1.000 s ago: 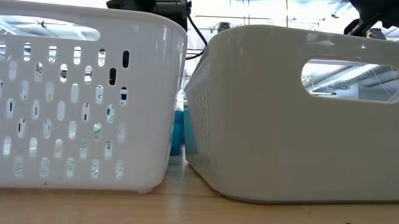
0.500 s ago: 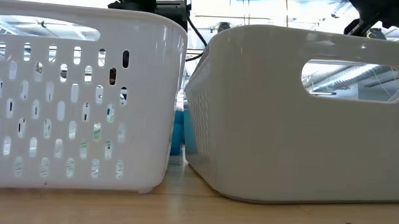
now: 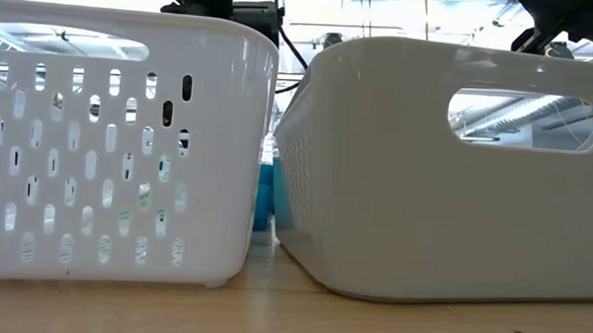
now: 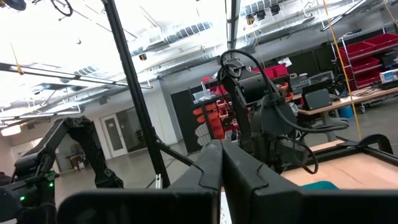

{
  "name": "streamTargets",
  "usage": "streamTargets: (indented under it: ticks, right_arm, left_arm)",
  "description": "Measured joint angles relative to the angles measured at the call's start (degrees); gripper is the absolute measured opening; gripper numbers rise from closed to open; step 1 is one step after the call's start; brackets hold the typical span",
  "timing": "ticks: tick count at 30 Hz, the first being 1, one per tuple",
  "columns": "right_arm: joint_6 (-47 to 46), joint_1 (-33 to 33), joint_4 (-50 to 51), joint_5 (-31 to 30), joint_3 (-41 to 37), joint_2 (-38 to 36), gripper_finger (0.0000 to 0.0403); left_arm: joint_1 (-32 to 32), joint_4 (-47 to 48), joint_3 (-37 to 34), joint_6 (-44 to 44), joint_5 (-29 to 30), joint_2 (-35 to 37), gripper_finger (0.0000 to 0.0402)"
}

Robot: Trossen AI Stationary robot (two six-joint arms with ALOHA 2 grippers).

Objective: Pick & Place Toothbrushes
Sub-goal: Put the blue toothbrush into the blue bin

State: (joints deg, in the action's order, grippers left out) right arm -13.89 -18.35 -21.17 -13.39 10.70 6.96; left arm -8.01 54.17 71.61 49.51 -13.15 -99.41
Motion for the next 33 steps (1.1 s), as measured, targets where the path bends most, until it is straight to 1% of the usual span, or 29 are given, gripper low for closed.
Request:
streamTargets:
  ticks: [2, 6, 11, 25, 29, 33]
  right_arm:
    - [0.0, -0.01, 0.0, 0.0, 0.0, 0.0, 0.0]
    - [0.0, 0.0, 0.0, 0.0, 0.0, 0.0, 0.0]
    - [-0.28, 0.0, 0.0, 0.0, 0.0, 0.0, 0.0]
    - [-0.26, -0.01, -0.01, 0.0, 0.0, 0.0, 0.0]
    - [-0.26, -0.01, -0.01, 0.0, 0.0, 0.0, 0.0]
    - [-0.3, 0.0, 0.0, 0.0, 0.0, 0.0, 0.0]
  left_arm:
    - [0.0, -0.04, 0.0, -0.27, -0.49, 0.02, 0.0043]
    - [0.01, 0.02, 0.0, -0.32, 1.25, 0.02, 0.0044]
    - [0.0, 0.03, 0.0, 0.32, 1.4, 0.02, 0.0051]
    - [-0.8, -0.2, 0.0, 2.2, 1.57, 1.03, 0.0154]
    - [-1.96, -0.36, 0.0, 2.26, -0.08, 3.42, 0.0171]
    - [-2.61, -0.69, 0.0, 2.09, -0.13, 7.23, 0.0173]
